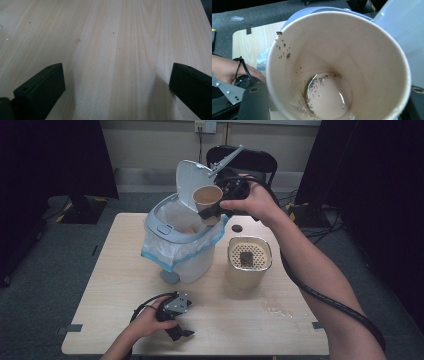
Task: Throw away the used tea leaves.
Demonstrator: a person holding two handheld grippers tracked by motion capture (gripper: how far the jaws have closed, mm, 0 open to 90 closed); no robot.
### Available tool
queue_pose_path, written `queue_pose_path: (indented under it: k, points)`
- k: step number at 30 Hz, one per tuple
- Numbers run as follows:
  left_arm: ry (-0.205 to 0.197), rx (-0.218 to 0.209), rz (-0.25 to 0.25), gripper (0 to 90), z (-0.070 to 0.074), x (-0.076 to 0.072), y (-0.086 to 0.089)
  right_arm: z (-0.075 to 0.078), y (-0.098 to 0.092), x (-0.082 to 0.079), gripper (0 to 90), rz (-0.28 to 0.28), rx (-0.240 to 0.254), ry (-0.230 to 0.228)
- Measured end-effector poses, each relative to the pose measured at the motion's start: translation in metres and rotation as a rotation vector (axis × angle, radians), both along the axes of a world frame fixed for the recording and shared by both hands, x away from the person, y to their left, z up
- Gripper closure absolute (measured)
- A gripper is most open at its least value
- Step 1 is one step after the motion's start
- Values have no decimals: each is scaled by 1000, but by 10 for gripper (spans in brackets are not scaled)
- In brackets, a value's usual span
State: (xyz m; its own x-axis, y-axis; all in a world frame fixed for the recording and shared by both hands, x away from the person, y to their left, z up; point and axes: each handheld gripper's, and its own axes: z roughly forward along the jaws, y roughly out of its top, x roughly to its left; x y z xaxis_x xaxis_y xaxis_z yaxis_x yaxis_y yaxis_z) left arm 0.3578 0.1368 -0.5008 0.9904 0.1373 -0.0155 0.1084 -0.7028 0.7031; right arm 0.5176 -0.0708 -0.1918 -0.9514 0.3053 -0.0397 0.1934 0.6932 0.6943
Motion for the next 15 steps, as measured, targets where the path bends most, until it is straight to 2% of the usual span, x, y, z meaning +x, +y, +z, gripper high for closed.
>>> queue_pose_path:
  k: [13,15]
  points:
    - [0,-1,-3,0,0,0,0,-7,24,12,272,0,12,-8]
    - [-4,16,1,0,1,0,1,-10,28,15,272,-1,9,-5]
